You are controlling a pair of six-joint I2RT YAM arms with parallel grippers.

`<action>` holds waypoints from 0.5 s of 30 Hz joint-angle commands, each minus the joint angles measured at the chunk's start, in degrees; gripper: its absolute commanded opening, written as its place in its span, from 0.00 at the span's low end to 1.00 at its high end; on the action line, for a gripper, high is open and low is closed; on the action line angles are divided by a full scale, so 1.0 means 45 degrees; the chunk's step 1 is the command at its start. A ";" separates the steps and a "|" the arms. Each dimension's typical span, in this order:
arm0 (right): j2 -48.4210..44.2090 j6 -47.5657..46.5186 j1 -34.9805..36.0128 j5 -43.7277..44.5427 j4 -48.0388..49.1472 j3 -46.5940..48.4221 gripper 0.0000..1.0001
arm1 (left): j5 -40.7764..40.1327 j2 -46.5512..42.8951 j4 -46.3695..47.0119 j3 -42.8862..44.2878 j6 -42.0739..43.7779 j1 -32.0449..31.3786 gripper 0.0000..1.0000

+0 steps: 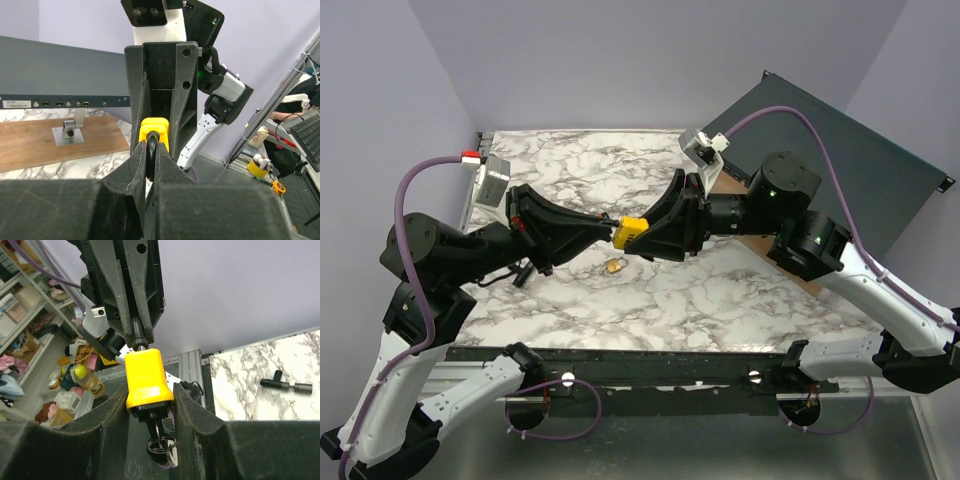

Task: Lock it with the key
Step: Lock the lock.

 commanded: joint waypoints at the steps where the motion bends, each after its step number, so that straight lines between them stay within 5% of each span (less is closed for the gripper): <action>1: 0.0307 0.0094 0.0495 0.1115 0.0539 0.0576 0.01 | -0.0383 0.0475 -0.0615 -0.0811 0.0110 -0.0152 0.00; 15: 0.0546 -0.0553 0.0480 0.3187 -0.0237 0.1229 0.01 | -0.0909 -0.0368 -0.2705 -0.1549 0.0642 -0.0464 0.00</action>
